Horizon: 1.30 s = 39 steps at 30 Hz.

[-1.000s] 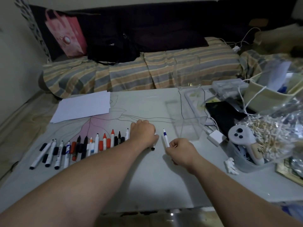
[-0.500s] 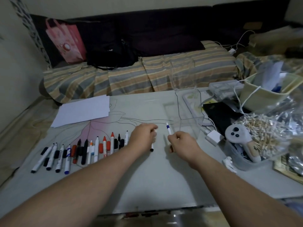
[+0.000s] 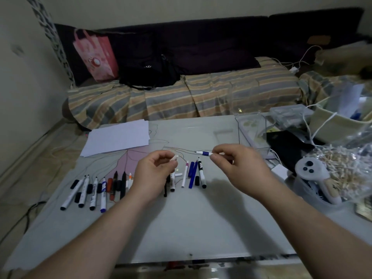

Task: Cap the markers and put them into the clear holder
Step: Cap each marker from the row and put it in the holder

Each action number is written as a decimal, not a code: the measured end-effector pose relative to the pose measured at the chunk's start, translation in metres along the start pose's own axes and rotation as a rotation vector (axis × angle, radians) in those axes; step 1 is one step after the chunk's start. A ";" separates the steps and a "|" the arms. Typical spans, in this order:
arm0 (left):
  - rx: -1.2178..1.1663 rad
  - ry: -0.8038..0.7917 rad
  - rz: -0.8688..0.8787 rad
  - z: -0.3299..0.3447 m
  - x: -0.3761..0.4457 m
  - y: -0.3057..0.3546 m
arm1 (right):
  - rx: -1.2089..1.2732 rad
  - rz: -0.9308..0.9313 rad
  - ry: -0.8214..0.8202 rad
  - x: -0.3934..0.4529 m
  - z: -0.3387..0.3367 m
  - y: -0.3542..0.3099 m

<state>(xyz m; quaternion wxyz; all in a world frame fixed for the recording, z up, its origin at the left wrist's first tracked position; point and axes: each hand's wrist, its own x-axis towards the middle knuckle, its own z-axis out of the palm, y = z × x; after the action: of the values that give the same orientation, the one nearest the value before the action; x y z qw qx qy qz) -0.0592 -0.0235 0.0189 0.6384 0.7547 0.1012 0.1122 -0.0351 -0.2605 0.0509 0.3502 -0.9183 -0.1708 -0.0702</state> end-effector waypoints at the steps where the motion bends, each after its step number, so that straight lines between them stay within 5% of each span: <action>1: 0.012 -0.001 0.004 0.002 0.000 -0.001 | -0.038 -0.006 0.011 0.000 0.001 -0.003; 20: 0.238 -0.107 0.179 0.010 -0.003 0.004 | -0.282 -0.140 0.073 0.005 0.027 -0.006; 29: 0.336 -0.014 0.318 0.021 0.002 0.002 | -0.250 -0.189 0.133 0.011 0.038 -0.011; 35: 0.464 -0.031 0.457 0.027 0.004 0.001 | -0.240 -0.075 0.046 0.017 0.043 -0.011; 39: 0.281 -0.054 0.291 0.042 0.000 0.001 | -0.256 -0.091 -0.154 0.019 0.035 -0.006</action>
<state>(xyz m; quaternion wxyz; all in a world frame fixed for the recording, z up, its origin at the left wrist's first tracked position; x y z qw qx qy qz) -0.0464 -0.0636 0.0134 0.5064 0.8457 -0.0114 0.1680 -0.0195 -0.2282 0.0330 0.2126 -0.9494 -0.2283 -0.0365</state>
